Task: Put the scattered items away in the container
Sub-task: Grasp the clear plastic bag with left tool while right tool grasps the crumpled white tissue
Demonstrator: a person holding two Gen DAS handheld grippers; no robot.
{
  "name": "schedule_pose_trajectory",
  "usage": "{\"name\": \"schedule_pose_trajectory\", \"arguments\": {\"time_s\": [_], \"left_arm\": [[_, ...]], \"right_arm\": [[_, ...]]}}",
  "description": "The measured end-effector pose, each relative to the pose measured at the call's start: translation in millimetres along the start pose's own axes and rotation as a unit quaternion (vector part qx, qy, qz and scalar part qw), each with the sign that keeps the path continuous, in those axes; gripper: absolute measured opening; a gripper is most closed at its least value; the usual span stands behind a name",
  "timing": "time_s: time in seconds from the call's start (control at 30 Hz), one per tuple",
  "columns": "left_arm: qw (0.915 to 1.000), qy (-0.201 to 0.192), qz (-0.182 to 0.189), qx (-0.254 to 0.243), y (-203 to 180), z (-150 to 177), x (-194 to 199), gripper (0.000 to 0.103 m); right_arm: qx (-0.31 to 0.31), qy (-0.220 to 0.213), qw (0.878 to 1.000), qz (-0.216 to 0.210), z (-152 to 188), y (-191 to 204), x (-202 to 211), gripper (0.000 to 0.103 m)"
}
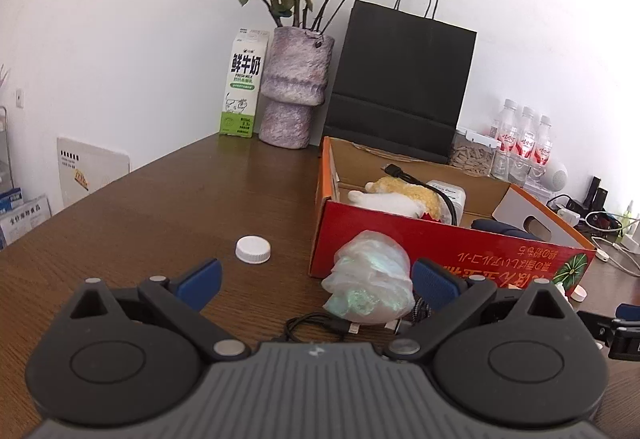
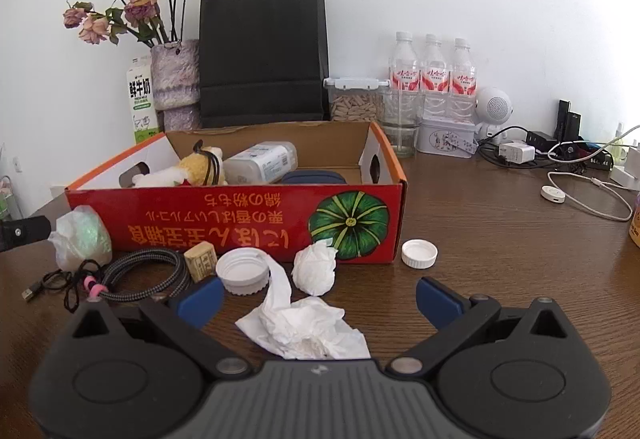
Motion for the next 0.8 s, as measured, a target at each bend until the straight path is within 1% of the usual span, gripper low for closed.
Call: {"name": "schedule_pose_trajectory", "arguments": {"time_s": [0.07,0.17,0.27,0.33,0.5,0.53,0.6,0.63,0.67,0.7,0.73,0.77,0.8], "left_arm": [[0.9998,0.013,-0.002,0.013,8,2,-1,0.103],[0.9991,0.027,-0.003,0.034,17,5,-4,0.103],[0.9982,0.048,-0.009,0.034,18,9,-9,0.103],[0.9978,0.057,-0.009,0.033,17,11,-11,0.103],[0.9956,0.08,-0.013,0.046,22,17,-17,0.103],[0.9952,0.085,-0.012,0.048,22,18,-18,0.103],[0.9947,0.09,-0.012,0.049,22,20,-19,0.103],[0.9948,0.09,-0.012,0.048,22,20,-19,0.103],[0.9947,0.091,-0.011,0.048,22,20,-19,0.103],[0.9946,0.091,-0.012,0.047,21,20,-19,0.103],[0.9946,0.092,-0.012,0.047,21,20,-20,0.103],[0.9946,0.092,-0.012,0.047,21,20,-20,0.103],[0.9945,0.092,-0.012,0.047,21,20,-20,0.103]], "right_arm": [[0.002,0.016,1.0,-0.001,3,1,-3,0.103],[-0.005,0.05,0.999,-0.005,10,0,-12,0.103],[-0.019,0.076,0.997,-0.005,15,-5,-20,0.102],[-0.021,0.077,0.997,-0.003,16,-5,-20,0.102],[0.008,0.086,0.996,0.022,18,2,-23,0.103],[0.007,0.085,0.996,0.02,17,3,-24,0.102],[0.007,0.082,0.996,0.019,16,4,-23,0.098],[0.007,0.075,0.997,0.017,15,4,-21,0.084],[0.006,0.067,0.998,0.011,13,4,-18,0.064],[0.005,0.061,0.998,0.008,12,5,-17,0.053],[0.005,0.057,0.998,0.007,11,5,-15,0.03],[0.001,0.053,0.999,0.003,10,5,-14,0.026],[-0.003,0.049,0.999,-0.001,9,4,-13,0.024]]}}
Point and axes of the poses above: each gripper's, at about its wrist camera, not at the fingertips, and x roughly against the way its jaws point, y to its left, z to its underside, the point moved 8 cm from there along -x, roughly the way its jaws point, and after that the axes turned 6 degrees about z, right-handed, at the moved point
